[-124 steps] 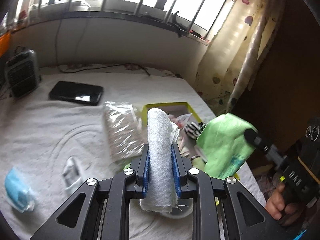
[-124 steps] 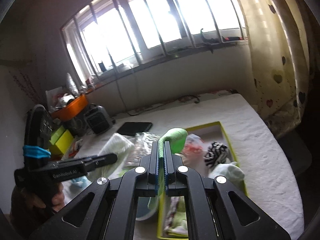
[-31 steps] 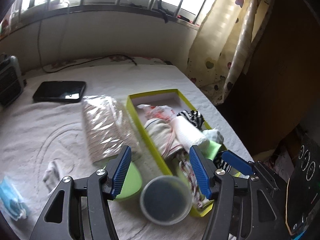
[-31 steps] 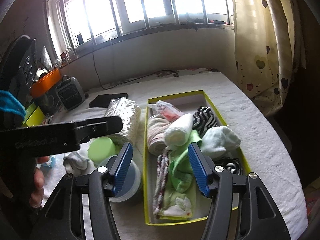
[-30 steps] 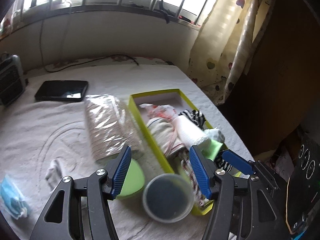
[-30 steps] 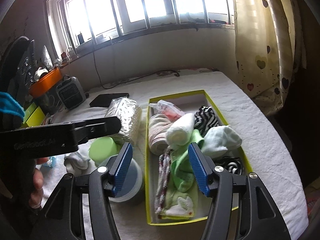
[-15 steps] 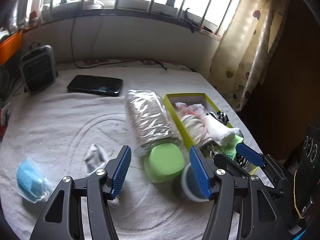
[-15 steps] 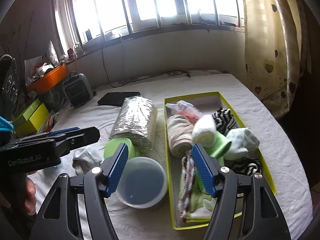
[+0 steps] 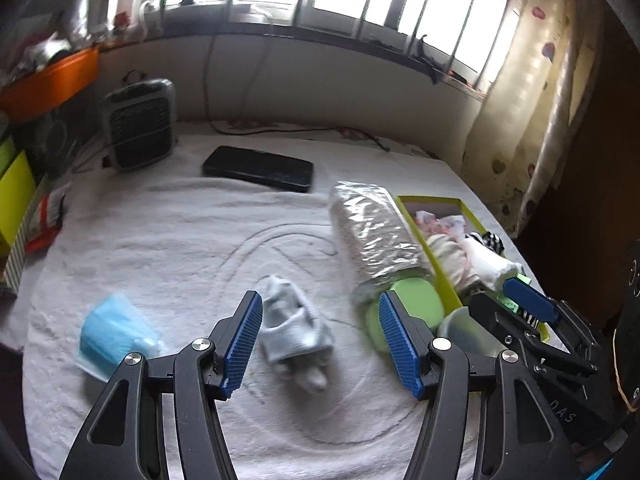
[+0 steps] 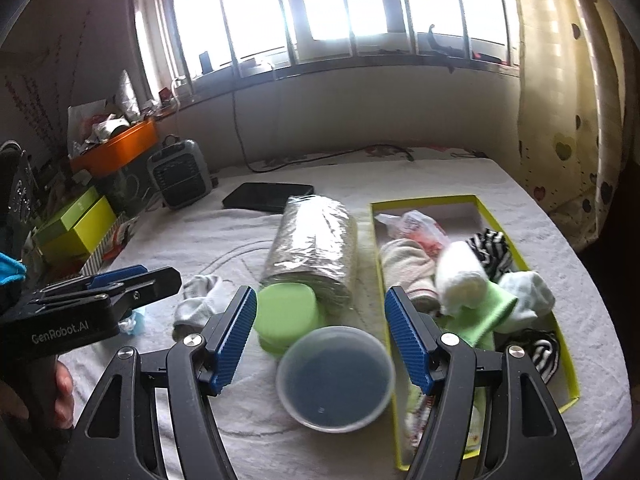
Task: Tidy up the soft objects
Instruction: 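Move both open tools toward the blue face mask and grey sock, then grasp the blue face mask with the left tool while the right tool grasps the grey sock, then carry the blue mask and grey sock over the yellow-rimmed box with both tools, then open both tools to drop the mask and sock into the box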
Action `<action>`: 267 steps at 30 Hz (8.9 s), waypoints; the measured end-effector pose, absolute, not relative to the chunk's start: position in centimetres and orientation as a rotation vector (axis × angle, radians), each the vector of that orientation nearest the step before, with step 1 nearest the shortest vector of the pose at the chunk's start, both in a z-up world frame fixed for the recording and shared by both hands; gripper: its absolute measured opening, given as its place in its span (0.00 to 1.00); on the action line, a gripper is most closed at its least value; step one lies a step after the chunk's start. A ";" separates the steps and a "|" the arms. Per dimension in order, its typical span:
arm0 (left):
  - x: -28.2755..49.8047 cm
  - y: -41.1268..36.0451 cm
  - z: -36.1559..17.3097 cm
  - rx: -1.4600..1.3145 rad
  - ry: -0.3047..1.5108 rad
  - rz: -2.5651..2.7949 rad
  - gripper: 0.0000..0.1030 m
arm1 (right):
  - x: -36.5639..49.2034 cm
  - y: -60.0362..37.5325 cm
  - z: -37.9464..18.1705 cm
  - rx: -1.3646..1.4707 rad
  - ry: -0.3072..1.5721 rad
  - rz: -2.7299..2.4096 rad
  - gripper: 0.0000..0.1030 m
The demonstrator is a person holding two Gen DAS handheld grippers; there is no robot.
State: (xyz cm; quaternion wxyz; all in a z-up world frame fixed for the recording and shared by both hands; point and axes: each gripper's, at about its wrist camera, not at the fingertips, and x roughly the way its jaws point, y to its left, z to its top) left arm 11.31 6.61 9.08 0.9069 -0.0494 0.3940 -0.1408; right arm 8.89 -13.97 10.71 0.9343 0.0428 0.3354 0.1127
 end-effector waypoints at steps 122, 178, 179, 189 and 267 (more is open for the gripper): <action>11.0 21.3 2.6 -0.329 0.857 -0.054 0.12 | 12.0 1.4 4.3 -0.282 0.778 0.381 0.36; 10.9 9.1 10.4 -0.129 0.747 -0.321 0.12 | 10.9 -9.8 12.0 -0.055 0.643 0.266 0.36; 11.0 8.8 10.5 -0.127 0.747 -0.326 0.12 | 10.8 -10.1 12.0 -0.054 0.642 0.262 0.36; 11.6 4.7 11.1 -0.088 0.741 -0.394 0.12 | 10.7 -14.3 12.4 -0.029 0.638 0.197 0.36; 21.2 -14.4 6.1 0.099 0.908 -0.643 0.41 | 10.1 -24.3 6.4 0.023 0.814 0.012 0.48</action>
